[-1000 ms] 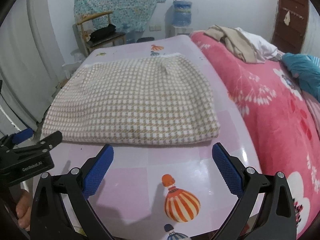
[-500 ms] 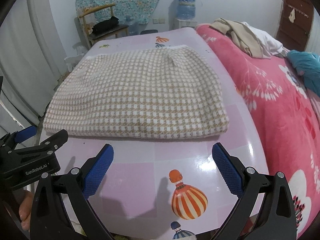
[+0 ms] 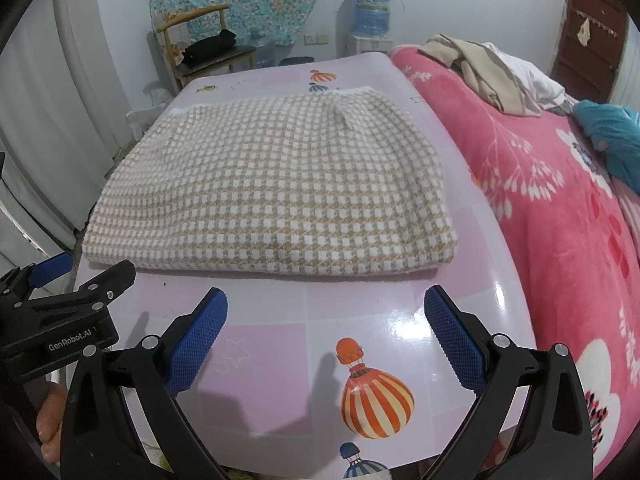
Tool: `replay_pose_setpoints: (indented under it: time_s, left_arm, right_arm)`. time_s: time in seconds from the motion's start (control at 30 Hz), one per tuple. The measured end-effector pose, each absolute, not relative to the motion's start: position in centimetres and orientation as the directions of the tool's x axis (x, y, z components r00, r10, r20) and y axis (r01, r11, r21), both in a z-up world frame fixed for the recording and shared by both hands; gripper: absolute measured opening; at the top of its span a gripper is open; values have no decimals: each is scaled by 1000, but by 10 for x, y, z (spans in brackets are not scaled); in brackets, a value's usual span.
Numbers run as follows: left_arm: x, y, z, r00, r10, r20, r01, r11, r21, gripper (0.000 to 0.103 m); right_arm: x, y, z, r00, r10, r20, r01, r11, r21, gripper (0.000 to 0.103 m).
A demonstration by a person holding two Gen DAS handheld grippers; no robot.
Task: Fold large clothes
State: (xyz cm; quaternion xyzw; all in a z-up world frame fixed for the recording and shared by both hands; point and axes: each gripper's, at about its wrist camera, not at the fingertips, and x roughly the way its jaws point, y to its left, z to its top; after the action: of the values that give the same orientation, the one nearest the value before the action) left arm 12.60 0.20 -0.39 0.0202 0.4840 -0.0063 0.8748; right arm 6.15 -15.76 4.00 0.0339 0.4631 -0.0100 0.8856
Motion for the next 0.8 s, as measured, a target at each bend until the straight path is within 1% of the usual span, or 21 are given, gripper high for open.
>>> replay_pose_setpoints:
  time_s: [0.8]
  left_arm:
    - [125,5,-10,509,-1,-861,24,1000,13,97]
  right_arm:
    - [60,-158,35,552,7,-834,51,998,43,95]
